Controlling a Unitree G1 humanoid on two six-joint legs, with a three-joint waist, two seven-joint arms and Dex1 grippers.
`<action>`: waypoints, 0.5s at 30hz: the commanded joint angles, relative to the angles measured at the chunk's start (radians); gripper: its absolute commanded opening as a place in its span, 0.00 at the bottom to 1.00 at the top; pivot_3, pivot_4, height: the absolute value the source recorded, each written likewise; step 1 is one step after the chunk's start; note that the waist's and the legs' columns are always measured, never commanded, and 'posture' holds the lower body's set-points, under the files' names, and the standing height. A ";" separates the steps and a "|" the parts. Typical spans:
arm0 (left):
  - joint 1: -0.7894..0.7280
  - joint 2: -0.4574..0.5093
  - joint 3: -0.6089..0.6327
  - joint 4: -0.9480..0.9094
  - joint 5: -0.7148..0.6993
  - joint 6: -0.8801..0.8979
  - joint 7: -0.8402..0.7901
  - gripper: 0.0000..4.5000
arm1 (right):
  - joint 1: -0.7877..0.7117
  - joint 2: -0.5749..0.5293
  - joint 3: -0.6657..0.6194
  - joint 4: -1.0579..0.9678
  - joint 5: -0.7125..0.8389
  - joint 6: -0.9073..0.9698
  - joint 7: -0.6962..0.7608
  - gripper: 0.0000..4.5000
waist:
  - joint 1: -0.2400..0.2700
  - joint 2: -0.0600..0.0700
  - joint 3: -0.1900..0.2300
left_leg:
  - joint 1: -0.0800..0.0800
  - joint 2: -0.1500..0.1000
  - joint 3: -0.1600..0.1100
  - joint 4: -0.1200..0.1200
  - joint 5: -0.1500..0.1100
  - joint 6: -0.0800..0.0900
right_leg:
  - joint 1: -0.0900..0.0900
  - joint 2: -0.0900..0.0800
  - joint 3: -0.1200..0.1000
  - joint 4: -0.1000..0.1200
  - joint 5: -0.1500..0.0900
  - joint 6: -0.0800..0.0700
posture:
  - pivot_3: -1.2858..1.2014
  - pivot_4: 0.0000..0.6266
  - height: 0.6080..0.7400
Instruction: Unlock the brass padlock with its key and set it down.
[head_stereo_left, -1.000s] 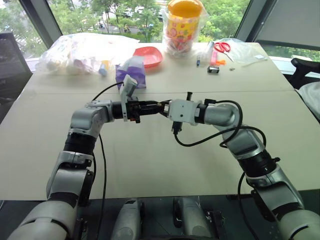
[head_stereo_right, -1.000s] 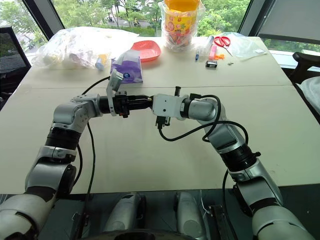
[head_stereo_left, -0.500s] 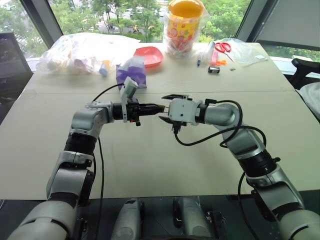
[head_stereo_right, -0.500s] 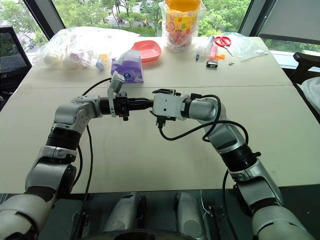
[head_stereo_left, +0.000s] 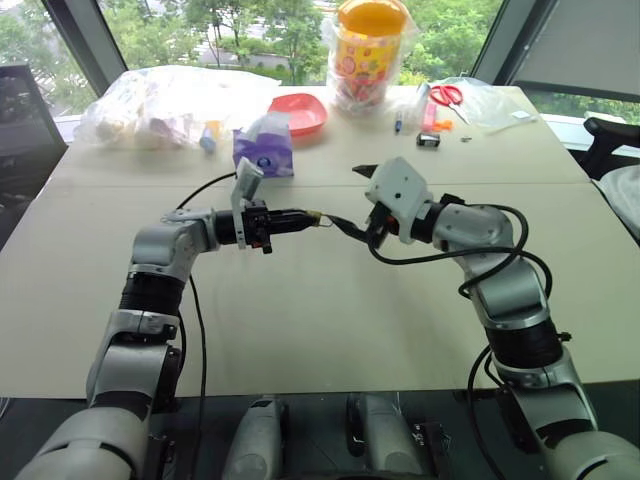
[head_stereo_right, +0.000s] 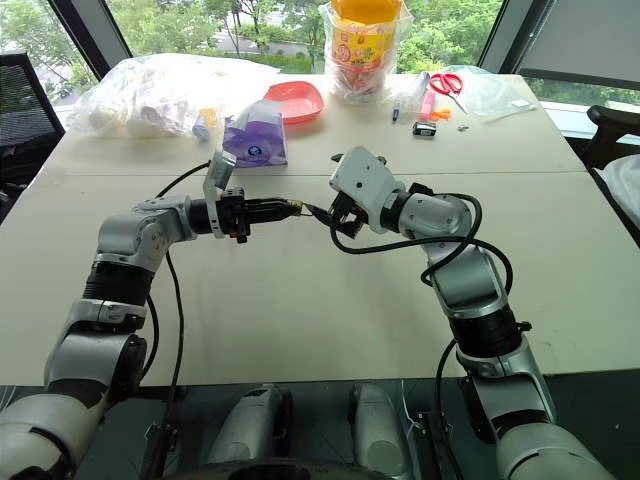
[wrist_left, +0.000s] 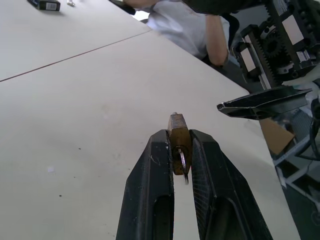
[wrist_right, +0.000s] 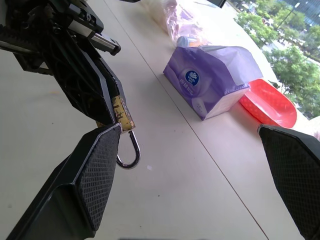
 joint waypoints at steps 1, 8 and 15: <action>-0.018 -0.002 0.019 -0.040 -0.028 0.005 -0.006 0.00 | -0.004 -0.002 -0.013 -0.035 0.020 0.009 -0.020 1.00 | -0.002 0.000 0.000 | 0.000 0.000 0.000 0.000 0.000 0.000 | 0.000 0.000 0.000 0.000 0.000 -0.001 | 0.52 0.24 1.00; -0.008 0.005 0.014 -0.089 -0.059 0.038 -0.028 0.00 | -0.019 -0.003 0.023 0.065 -0.001 -0.067 -0.034 1.00 | -0.004 0.000 0.000 | 0.000 0.000 0.000 0.000 0.000 0.000 | 0.000 0.000 0.000 0.000 0.000 0.001 | 0.52 0.24 1.00; -0.005 0.014 0.032 -0.111 -0.077 0.059 -0.032 0.00 | -0.034 -0.005 0.049 0.144 -0.001 -0.121 -0.023 1.00 | -0.004 0.000 0.000 | 0.000 0.000 0.000 0.000 0.000 0.000 | 0.000 0.000 0.000 0.000 0.000 0.001 | 0.52 0.24 1.00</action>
